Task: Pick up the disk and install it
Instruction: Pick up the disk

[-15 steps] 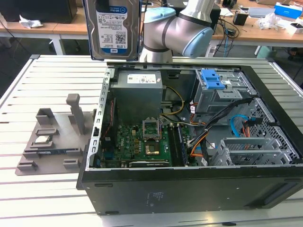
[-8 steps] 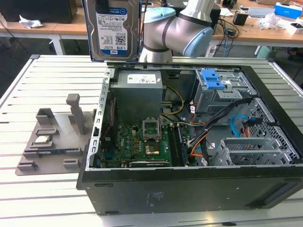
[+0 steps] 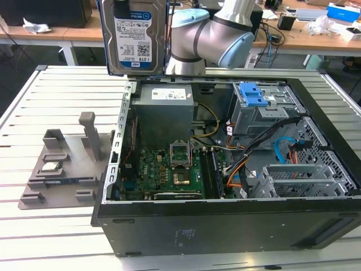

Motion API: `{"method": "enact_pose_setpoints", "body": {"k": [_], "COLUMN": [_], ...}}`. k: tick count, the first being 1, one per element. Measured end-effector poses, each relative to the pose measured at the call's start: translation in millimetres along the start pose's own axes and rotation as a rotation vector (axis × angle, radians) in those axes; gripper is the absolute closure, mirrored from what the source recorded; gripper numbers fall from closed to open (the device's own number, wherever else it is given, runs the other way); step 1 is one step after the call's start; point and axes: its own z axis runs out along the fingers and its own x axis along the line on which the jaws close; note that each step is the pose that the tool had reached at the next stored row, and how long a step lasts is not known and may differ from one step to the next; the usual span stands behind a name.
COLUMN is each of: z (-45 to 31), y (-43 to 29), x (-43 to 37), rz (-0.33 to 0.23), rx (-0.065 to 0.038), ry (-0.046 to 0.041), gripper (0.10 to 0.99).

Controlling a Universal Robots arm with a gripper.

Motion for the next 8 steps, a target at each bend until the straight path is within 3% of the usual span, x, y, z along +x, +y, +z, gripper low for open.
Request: {"method": "enact_pose_setpoints", "body": {"k": [8], "z": [4.0], "y": [-0.3], "x": [9.7], "rz": [0.0], "rx": [0.0], "ry": [0.0002], "gripper": [0.722]}}
